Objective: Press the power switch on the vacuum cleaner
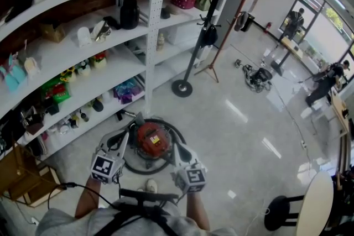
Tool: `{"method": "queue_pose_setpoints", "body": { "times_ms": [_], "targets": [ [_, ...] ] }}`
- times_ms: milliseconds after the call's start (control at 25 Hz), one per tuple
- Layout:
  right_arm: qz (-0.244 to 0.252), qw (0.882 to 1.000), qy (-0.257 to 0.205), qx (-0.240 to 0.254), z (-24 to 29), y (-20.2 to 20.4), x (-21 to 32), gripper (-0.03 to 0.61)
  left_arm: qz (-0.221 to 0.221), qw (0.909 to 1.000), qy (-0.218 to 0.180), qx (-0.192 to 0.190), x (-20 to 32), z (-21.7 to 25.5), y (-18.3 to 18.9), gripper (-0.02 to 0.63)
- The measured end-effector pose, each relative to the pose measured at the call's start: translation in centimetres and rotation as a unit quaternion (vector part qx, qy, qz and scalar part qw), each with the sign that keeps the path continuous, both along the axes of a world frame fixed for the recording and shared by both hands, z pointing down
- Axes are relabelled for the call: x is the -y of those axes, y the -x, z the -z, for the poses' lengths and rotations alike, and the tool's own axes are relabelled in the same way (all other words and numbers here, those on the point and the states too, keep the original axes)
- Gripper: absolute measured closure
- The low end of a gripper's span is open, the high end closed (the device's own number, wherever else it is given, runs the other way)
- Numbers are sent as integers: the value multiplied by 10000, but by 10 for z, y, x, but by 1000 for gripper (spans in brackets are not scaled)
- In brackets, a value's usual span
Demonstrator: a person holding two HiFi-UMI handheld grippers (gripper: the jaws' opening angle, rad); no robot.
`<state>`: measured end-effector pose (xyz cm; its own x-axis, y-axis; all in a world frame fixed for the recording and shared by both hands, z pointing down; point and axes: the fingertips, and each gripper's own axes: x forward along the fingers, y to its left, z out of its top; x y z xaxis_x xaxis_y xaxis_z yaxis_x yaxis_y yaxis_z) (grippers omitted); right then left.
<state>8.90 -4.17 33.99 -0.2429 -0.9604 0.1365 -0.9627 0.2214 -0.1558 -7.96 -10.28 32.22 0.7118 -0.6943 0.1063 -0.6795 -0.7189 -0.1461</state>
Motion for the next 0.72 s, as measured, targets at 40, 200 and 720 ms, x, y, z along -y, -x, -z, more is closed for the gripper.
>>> {"method": "queue_pose_setpoints", "body": {
  "times_ms": [40, 200, 720],
  "targets": [
    [-9, 10000, -2, 1, 0, -1, 0, 566, -4, 10000, -9, 14, 0, -1, -1, 607],
    [-16, 10000, 68, 38, -4, -2, -1, 568, 3, 10000, 8, -1, 0, -1, -3, 607],
    [-51, 9999, 119, -99, -6, -5, 2, 566, 7, 10000, 45, -9, 3, -4, -7, 606]
  ]
}}
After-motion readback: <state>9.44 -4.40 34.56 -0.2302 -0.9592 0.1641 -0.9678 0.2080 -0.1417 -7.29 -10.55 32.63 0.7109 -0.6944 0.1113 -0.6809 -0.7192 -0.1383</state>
